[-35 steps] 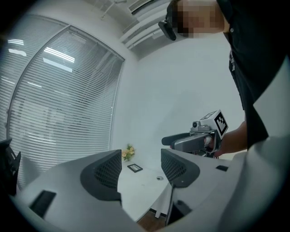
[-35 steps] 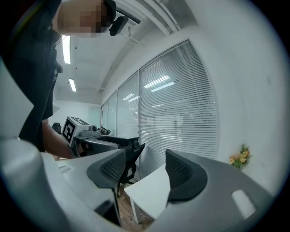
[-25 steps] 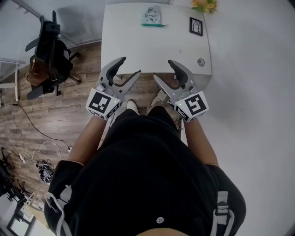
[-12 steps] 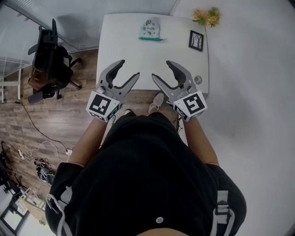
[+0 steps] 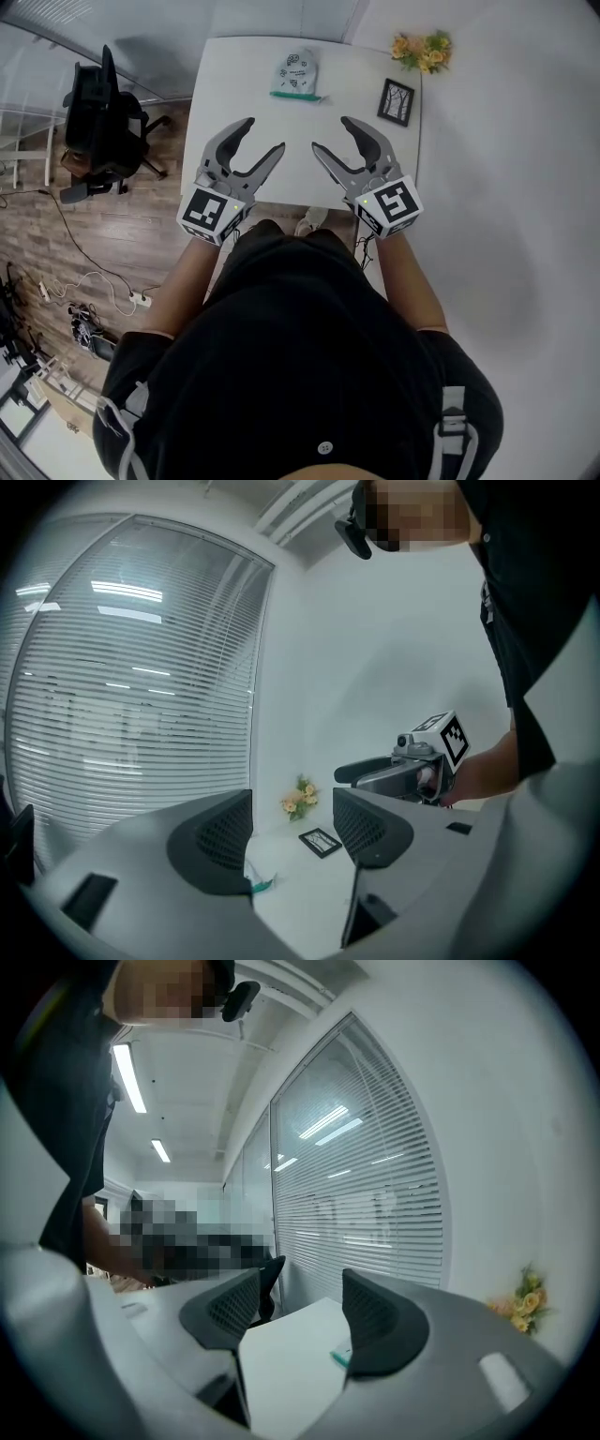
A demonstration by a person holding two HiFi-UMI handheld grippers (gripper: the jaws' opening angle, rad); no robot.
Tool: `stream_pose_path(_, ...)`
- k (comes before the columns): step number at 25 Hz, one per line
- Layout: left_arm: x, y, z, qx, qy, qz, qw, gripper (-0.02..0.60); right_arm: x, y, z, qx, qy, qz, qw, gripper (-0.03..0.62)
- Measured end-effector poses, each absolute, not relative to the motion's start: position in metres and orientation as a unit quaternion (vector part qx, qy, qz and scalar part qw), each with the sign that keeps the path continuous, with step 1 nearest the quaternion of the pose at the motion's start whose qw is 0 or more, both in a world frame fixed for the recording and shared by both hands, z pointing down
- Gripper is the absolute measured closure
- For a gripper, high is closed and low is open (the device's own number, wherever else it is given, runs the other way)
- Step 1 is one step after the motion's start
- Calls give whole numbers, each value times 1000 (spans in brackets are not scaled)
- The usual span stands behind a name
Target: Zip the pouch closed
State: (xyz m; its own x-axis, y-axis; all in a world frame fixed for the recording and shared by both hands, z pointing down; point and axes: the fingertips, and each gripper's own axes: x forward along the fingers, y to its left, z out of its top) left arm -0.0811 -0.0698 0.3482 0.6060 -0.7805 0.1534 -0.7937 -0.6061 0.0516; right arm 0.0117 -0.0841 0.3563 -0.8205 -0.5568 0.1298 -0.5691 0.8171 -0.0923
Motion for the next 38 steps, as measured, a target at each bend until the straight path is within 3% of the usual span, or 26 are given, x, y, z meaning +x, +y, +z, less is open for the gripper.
stream_pose_path(18, -56, -148, 403, 871, -474, 97, 92, 318, 42, -181, 420, 281, -951, 101, 84, 307)
stream_pose_path(38, -15, -228, 556, 868, -414, 194, 195, 345, 49, -271, 568, 248, -927, 134, 246, 329)
